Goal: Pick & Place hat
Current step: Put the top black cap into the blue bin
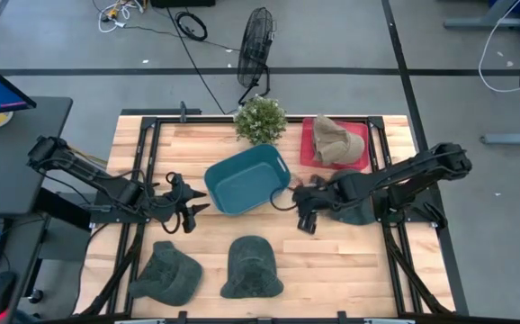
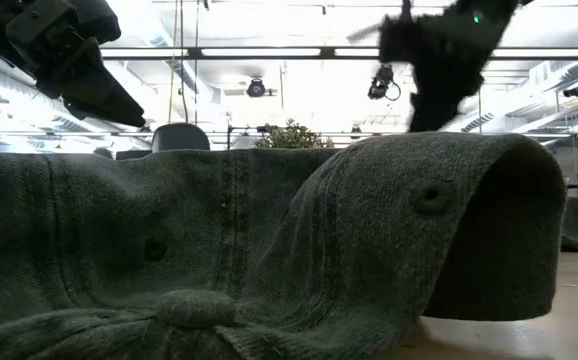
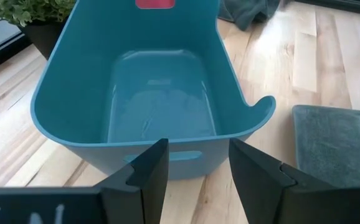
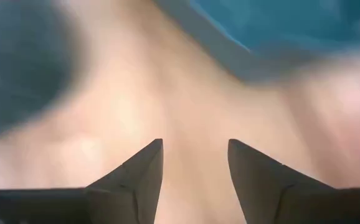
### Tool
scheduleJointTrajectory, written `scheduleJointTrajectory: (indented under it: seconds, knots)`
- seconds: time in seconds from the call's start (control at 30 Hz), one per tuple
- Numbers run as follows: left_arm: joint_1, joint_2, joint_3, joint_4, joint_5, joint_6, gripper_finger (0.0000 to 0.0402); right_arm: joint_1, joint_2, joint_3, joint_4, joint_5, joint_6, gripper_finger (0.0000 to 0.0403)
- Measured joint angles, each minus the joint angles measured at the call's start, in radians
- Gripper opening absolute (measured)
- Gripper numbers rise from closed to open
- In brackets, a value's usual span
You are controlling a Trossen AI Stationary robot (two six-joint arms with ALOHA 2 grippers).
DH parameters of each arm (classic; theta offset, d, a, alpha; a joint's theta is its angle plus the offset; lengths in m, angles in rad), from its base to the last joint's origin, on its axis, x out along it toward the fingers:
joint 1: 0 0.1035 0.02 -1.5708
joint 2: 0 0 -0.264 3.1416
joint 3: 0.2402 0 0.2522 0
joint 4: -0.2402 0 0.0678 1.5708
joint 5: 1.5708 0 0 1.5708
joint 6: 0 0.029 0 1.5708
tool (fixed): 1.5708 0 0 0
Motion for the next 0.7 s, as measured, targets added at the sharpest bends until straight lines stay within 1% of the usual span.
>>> scheduleJointTrajectory:
  seconds: [0.1,0.17,0.2,0.3,0.43,0.5,0.6,0.7]
  knots:
    - [0.000,0.000,0.000,-0.001,0.000,0.002,0.0172,-0.023,-0.017,0.000,-0.187,0.075,0.126,0.0185]
    - [0.000,0.000,0.000,-0.001,0.000,0.019,0.0172,-0.030,-0.029,0.000,-0.287,0.088,0.183,0.0185]
    - [0.000,0.000,0.000,-0.002,0.000,0.027,0.0172,-0.029,-0.034,0.000,-0.330,0.084,0.187,0.0185]
    - [0.000,0.000,0.000,-0.003,0.000,0.040,0.0172,-0.022,-0.037,0.000,-0.469,0.074,0.158,0.0185]
    - [0.000,0.000,0.000,-0.003,0.000,0.040,0.0172,-0.021,-0.036,0.000,-0.649,0.017,0.125,0.0185]
    - [0.000,0.000,0.000,-0.003,0.000,0.040,0.0172,-0.021,-0.036,0.000,-0.717,0.017,0.095,0.0185]
    - [0.000,0.000,0.000,-0.003,0.000,0.040,0.0172,-0.021,-0.036,0.000,-0.768,0.034,0.047,0.0185]
    - [0.000,0.000,0.000,-0.002,0.000,0.039,0.0172,-0.025,-0.035,0.000,-0.750,0.020,0.026,0.0184]
